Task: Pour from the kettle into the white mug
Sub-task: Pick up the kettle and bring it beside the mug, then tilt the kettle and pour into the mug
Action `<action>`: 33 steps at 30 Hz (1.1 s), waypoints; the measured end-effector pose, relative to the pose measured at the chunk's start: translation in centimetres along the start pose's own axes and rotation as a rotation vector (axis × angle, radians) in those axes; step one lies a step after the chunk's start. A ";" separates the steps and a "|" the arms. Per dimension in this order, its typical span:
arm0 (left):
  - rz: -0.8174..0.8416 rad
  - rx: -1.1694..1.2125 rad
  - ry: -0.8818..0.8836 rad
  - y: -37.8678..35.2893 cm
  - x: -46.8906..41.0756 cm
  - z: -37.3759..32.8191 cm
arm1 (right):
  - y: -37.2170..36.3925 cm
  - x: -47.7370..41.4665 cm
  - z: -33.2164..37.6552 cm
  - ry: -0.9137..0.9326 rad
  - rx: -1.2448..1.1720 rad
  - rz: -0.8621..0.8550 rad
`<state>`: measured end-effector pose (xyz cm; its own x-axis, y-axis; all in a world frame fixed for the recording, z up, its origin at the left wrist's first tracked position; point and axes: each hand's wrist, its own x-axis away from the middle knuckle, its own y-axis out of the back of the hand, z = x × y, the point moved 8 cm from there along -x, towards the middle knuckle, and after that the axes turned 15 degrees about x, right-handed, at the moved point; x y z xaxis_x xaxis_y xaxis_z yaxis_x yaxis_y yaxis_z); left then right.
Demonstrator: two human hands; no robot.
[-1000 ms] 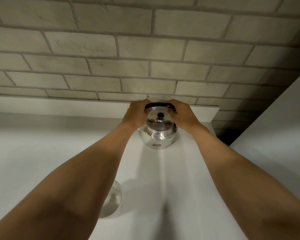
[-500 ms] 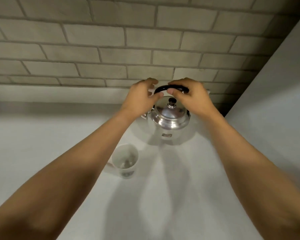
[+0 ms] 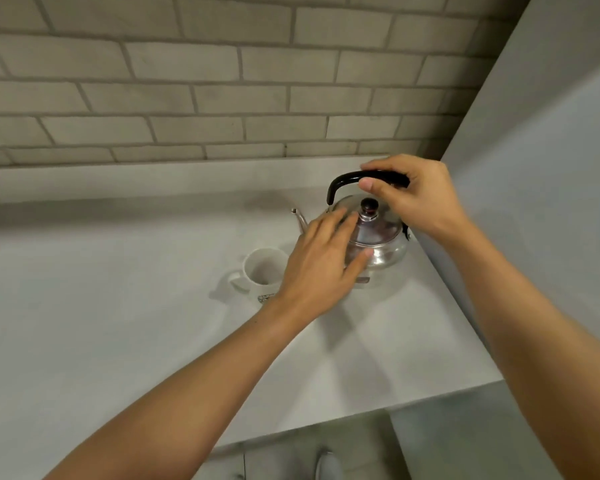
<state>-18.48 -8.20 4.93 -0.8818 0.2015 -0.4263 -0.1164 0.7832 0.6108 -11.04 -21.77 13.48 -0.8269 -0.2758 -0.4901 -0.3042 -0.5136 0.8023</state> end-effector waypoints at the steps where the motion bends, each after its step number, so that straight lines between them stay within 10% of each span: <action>1: -0.010 0.003 0.001 -0.3 0.3 -0.4 | 0.2 0.5 0.3 0.007 0.002 0.006; 33: -0.233 0.098 0.209 -2.2 2.9 0.9 | -3.5 -1.3 5.7 0.408 0.075 0.289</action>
<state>-20.37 -8.77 1.71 -0.9125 -0.1075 -0.3948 -0.2909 0.8490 0.4412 -11.58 -14.91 13.26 -0.6345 -0.7008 -0.3260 -0.1358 -0.3142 0.9396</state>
